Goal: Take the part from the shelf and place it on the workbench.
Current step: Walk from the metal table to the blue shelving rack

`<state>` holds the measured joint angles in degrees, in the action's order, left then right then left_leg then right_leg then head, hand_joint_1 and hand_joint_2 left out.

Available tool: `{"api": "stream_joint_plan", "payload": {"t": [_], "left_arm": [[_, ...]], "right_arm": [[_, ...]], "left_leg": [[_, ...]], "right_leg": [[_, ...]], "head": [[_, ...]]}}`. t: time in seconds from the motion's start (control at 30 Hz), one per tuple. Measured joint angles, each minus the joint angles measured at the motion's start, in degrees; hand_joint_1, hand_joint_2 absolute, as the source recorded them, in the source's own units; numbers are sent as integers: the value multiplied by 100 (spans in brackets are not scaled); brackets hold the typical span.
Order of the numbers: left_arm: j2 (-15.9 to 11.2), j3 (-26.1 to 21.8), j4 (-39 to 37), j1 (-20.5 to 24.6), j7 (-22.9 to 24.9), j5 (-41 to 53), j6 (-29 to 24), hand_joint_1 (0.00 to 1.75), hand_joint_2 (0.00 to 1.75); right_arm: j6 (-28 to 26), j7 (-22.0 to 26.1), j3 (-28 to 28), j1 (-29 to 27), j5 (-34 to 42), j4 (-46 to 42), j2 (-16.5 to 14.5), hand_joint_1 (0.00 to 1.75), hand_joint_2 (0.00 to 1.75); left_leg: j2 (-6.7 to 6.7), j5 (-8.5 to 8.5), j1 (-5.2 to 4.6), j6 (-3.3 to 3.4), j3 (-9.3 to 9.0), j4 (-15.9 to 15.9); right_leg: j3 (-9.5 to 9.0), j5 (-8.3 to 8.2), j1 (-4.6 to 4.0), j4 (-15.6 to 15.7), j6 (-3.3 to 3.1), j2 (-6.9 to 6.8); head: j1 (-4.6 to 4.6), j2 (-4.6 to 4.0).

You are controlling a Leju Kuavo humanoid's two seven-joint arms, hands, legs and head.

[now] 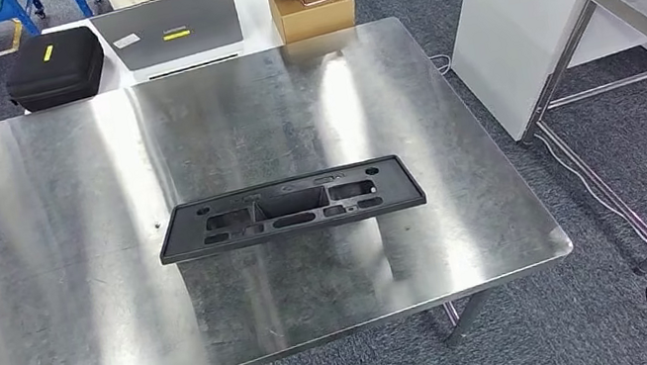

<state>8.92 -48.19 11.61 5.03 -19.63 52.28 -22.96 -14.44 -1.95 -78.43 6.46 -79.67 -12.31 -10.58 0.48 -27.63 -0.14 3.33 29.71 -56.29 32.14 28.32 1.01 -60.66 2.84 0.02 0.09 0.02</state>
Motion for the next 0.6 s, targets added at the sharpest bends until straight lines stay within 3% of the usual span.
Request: {"api": "stream_joint_plan", "payload": {"t": [0.07, 0.1, 0.2, 0.3, 0.37, 0.5, 0.53, 0.6], "left_arm": [[0, 0, 0, 2, -10, -1, 5, 0, 0], [1, 0, 0, 3, -14, -2, 7, 0, 0], [-1, 0, 0, 4, -20, -5, 9, 0, 0], [-4, 0, 0, 3, -25, -6, 9, 0, 0], [-4, 0, 0, 1, -26, -6, 9, 0, 0], [-4, 0, 0, -1, -26, -7, 10, 0, 0], [-5, 0, 0, -3, -27, -7, 10, 0, 0], [-10, -1, 0, 3, -36, -10, 10, 0, 0]], "right_arm": [[-5, 0, 2, 9, 0, 0, 4, 0, 0], [-8, 0, 2, 9, 1, 0, 5, 0, 0], [-15, 1, 3, 8, 7, 2, -1, 0, 0], [-19, 4, 3, 10, 10, 2, -11, 0, 0], [-19, 4, 3, 7, 13, 2, -13, 0, 0], [-19, 4, 3, 5, 14, 2, -13, 0, 0], [-19, 4, 3, 5, 15, 2, -13, 0, 0], [-19, 7, 3, 10, 25, 2, -21, 0, 0]], "left_leg": [[-1, -34, -23, -66, 20, -48], [-1, -36, -30, -95, 27, -53], [-20, -131, 7, -180, 89, -171], [-40, -671, 57, -278, 494, -1034], [-40, -886, 75, -307, 713, -1483], [-40, -904, 86, -317, 790, -1629], [-39, -781, 101, -321, 739, -1523], [-43, -364, 100, -272, 375, -772]], "right_leg": [[-196, -87, -21, 385, -57, 4], [-196, -93, -41, 386, -99, 9], [-195, -142, 31, 411, -216, 11], [-159, -170, 54, 424, -300, 1], [-140, -174, 47, 423, -305, -3], [-132, -178, 45, 422, -310, -4], [-132, -181, 45, 421, -311, -4], [-130, -203, 25, 425, -255, -2]], "head": [[-2, 0], [-6, 0], [-23, 0], [-67, 0], [-74, 0], [-74, 0], [-74, 0], [-74, 0]]}}
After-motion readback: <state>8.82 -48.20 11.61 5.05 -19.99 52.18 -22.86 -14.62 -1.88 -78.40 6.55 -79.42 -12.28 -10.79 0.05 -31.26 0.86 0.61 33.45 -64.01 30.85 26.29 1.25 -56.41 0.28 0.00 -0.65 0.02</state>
